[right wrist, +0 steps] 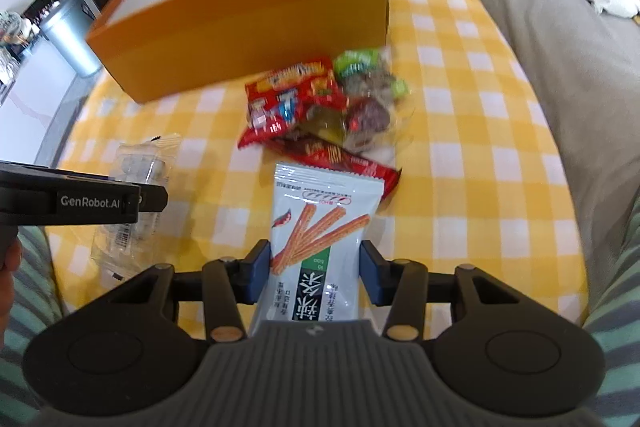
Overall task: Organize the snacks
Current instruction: 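Lift the candy bag and stick-snack pack and carry both over the box rim, then lower both items into the box and open both tools to release them, then withdraw both open tools from the box toward the remaining snacks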
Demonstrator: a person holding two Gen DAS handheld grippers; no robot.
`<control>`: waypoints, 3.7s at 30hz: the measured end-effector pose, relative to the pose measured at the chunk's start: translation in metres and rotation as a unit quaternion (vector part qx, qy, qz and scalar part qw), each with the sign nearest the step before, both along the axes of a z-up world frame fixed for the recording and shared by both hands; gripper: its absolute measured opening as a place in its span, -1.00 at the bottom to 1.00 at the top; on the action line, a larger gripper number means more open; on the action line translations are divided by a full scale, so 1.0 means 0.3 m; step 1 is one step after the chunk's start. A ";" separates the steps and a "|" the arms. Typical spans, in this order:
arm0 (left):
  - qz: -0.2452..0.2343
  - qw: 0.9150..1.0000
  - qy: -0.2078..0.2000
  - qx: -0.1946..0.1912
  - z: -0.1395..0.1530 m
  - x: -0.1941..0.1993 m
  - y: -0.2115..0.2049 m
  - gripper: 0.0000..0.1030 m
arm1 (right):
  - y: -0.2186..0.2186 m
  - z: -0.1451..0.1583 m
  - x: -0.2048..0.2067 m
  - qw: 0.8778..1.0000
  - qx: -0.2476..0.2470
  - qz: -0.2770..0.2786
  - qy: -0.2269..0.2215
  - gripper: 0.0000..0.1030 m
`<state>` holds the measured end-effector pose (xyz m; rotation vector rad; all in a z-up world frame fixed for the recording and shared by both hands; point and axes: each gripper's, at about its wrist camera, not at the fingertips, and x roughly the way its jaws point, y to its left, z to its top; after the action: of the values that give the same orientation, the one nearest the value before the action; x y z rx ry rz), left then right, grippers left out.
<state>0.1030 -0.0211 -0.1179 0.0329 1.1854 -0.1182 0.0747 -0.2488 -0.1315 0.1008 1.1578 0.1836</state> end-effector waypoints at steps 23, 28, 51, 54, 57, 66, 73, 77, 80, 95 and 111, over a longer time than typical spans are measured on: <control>-0.039 0.991 -0.127 -0.033 0.290 0.035 -0.039 0.13 | -0.092 0.243 0.044 0.988 0.035 0.005 -0.149 -0.13; -0.041 0.988 -0.140 -0.039 0.341 0.099 -0.037 0.13 | -0.099 0.301 0.112 0.983 0.039 0.024 -0.177 -0.13; -0.017 0.993 -0.113 0.029 0.305 0.542 0.033 0.13 | 0.106 0.340 0.653 0.967 -0.031 0.117 -0.222 -0.13; -0.019 0.994 -0.098 0.041 0.254 0.586 0.036 0.14 | 0.136 0.302 0.719 0.967 -0.054 0.128 -0.213 -0.13; -0.019 0.995 -0.078 0.053 0.199 0.631 0.038 0.14 | 0.167 0.258 0.772 0.966 -0.085 0.141 -0.201 -0.13; -0.022 0.996 -0.037 0.082 0.078 0.719 0.022 0.14 | 0.240 0.131 0.870 0.957 -0.166 0.180 -0.154 -0.12; -0.026 0.995 -0.025 0.093 0.026 0.744 0.005 0.14 | 0.276 0.059 0.898 0.951 -0.204 0.198 -0.125 -0.12; -0.030 0.994 -0.019 0.099 0.003 0.753 -0.006 0.14 | 0.283 0.032 0.908 0.947 -0.221 0.205 -0.114 -0.11; -0.034 0.994 -0.014 0.107 -0.012 0.762 -0.016 0.15 | 0.284 0.017 0.904 0.944 -0.229 0.210 -0.108 -0.10; -0.042 0.992 -0.054 0.108 0.069 0.705 -0.021 0.40 | 0.269 0.072 0.868 0.947 -0.219 0.200 -0.127 0.27; -0.043 0.982 -0.158 0.092 0.305 0.449 -0.006 0.47 | 0.152 0.248 0.596 0.969 -0.122 0.121 -0.177 0.40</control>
<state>0.2378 -0.0230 -0.0264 0.2575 0.8748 -0.0749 0.2536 -0.2031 -0.0572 -0.2843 0.8240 0.2623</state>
